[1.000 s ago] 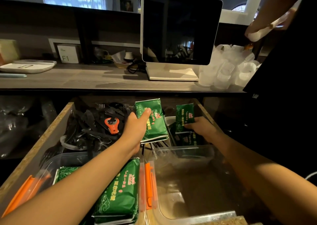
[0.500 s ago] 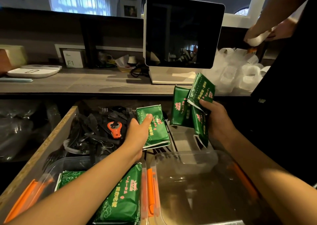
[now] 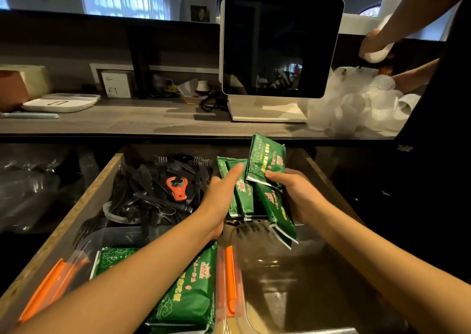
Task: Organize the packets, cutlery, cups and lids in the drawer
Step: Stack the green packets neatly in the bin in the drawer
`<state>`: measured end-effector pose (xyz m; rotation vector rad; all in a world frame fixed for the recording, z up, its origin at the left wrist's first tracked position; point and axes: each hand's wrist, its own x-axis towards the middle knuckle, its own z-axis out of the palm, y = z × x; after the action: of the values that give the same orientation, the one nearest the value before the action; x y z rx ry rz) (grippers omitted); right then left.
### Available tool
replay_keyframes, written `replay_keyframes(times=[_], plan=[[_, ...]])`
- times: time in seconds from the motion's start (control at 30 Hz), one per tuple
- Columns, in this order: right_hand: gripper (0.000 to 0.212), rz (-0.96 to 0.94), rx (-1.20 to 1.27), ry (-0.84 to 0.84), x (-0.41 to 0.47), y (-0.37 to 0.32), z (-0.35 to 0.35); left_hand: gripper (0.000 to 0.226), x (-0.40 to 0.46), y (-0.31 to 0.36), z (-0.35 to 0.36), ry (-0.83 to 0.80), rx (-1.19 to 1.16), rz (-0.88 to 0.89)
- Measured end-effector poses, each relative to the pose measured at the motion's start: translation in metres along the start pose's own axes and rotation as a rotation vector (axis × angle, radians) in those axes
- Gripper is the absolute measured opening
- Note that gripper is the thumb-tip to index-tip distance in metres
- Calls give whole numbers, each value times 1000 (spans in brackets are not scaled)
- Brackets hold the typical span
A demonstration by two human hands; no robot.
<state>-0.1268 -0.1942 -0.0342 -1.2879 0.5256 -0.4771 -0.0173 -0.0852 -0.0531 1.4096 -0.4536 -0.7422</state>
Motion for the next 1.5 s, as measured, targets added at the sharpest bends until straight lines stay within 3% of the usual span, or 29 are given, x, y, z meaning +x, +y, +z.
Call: replay_keyframes(times=[0.2,0.3,0.43,0.67,0.8,0.87,0.93,1.0,1.13,1.23,1.43,1.5], plan=[[14,-76,-97,102,2,-2,0,85,1,-1,-1,39,29,-25],[16,-203,-146,182,6,-8,-6,79,1,2,-4,83,-8,0],[22,-326,-289,32,-1,-20,-5,76,1,7,-7,142,-31,32],[28,-228,-538,-198,0,-5,3,92,-2,6,-6,114,-33,40],[31,-169,-633,-289,-1,-8,-3,84,0,3,-7,127,54,75],[32,-201,-712,-194,0,-12,-4,77,0,4,-7,146,40,74],[28,-290,-760,21,4,-18,-10,64,3,6,-9,169,41,99],[21,-363,-634,228,9,-23,-21,57,3,8,-10,179,57,133],[18,-371,-398,476,11,-24,-21,89,-9,7,-2,42,108,137],[14,-420,-379,550,11,-13,-3,105,-20,2,12,-84,199,159],[10,-493,-465,580,2,-5,4,99,-33,1,26,-207,355,109],[9,-483,-475,571,0,-3,6,80,-36,-1,27,-226,366,78]])
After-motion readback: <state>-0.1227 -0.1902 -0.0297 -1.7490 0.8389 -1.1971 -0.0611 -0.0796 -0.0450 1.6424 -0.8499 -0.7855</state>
